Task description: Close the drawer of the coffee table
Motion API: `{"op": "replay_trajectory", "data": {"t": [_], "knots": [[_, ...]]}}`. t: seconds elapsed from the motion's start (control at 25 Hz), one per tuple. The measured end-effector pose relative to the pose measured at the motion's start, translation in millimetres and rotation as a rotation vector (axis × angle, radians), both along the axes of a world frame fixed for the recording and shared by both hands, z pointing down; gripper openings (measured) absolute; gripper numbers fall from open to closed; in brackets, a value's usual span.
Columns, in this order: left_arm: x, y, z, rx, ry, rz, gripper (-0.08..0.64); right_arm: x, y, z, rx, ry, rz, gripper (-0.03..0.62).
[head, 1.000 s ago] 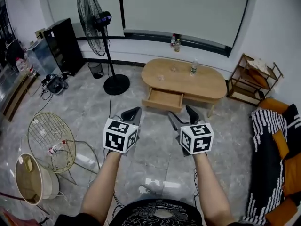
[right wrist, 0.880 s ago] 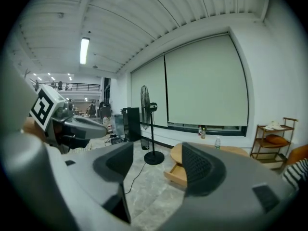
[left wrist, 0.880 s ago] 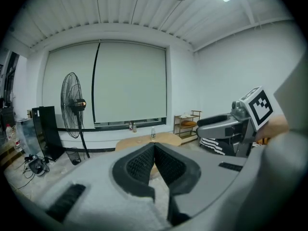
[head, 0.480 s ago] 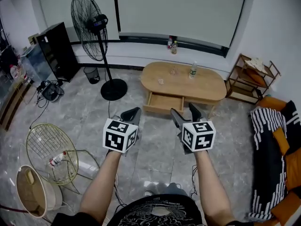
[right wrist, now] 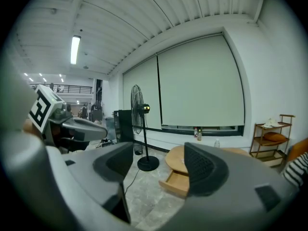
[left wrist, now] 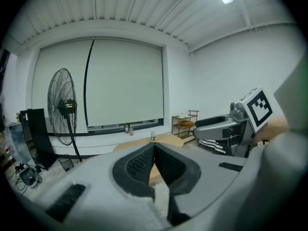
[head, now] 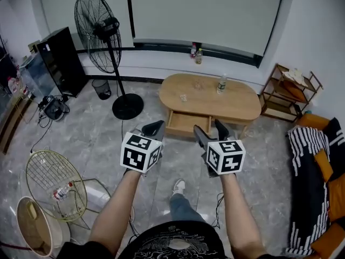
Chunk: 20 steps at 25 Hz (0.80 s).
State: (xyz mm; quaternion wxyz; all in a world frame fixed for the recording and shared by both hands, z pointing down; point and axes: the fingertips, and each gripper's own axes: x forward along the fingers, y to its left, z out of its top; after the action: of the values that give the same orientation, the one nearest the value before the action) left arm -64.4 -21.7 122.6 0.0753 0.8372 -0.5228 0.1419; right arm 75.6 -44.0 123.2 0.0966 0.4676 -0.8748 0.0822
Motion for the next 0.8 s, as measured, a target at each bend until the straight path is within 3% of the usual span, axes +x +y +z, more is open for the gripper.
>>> {"op": "replay_trajectory", "data": {"t": [0.8], "knots": [[-36,-241,12,-0.016,0.02,0.002,0.0,-41,-239,15,-0.024,0.008,0.002,0.319]]}}
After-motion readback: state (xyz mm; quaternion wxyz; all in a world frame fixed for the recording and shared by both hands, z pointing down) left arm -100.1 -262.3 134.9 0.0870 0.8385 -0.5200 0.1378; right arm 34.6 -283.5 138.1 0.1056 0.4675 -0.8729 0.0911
